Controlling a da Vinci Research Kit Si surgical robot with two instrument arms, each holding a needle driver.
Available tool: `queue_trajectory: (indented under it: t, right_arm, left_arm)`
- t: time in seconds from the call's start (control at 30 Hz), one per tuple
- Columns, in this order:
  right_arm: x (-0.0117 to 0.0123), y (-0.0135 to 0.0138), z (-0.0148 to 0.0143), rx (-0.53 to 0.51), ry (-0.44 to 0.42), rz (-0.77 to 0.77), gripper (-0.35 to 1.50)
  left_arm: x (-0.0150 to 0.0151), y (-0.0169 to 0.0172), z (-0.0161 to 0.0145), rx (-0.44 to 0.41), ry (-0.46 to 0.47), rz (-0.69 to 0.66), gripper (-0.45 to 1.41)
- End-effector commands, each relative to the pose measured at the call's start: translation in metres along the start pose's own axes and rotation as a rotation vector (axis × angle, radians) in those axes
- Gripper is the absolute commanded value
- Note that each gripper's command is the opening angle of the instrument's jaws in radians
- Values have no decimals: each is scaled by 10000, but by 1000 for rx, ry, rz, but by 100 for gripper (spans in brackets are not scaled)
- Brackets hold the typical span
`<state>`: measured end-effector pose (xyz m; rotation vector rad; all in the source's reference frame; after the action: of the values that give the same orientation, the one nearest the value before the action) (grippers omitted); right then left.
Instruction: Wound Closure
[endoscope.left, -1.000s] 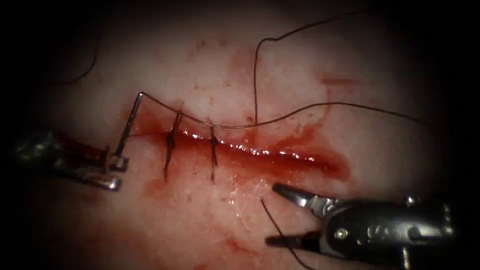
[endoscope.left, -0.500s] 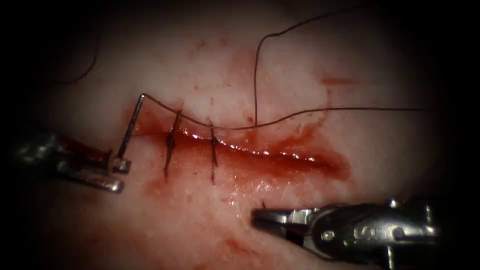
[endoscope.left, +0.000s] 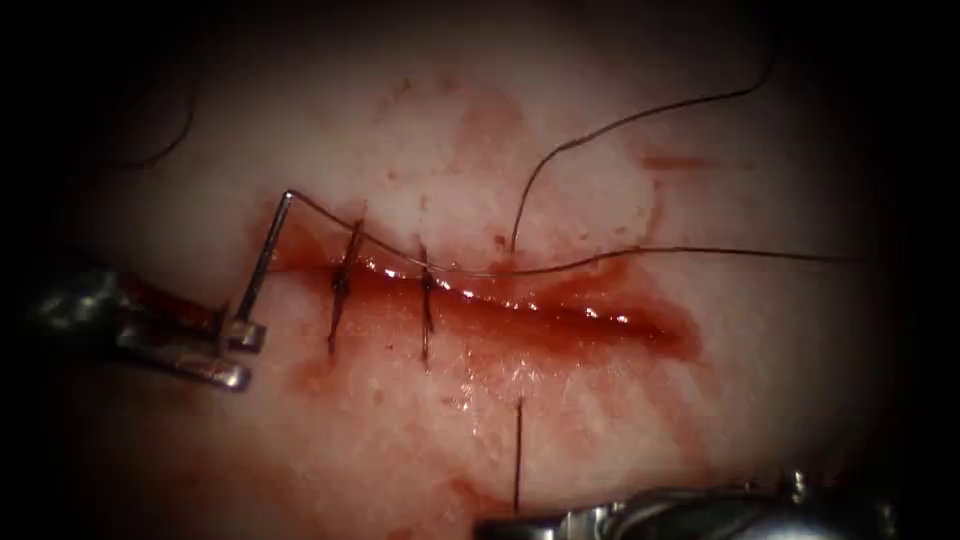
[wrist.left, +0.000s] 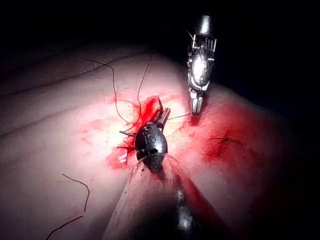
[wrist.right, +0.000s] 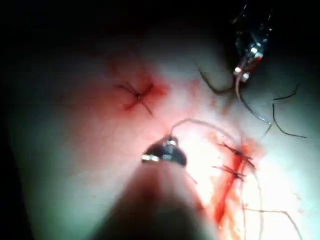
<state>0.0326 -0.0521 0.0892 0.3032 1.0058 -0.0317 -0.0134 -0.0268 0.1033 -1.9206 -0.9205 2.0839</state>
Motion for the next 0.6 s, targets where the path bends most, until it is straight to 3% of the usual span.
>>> queue_trajectory:
  t: [0.03,0.37,0.5,0.6]
  right_arm:
    - [4,-5,7,10,0,-5,-35]
    - [31,-43,0,199,31,-90,-35]
    - [37,-45,-2,239,104,-112,-35]
    - [26,-17,-14,61,53,-106,101]
  left_arm:
    - [-5,-2,6,-1,0,-1,-45]
    - [-7,-2,8,-8,0,2,-45]
    - [-7,-2,9,-8,0,3,-45]
    - [-7,-1,8,-9,-6,3,-45]
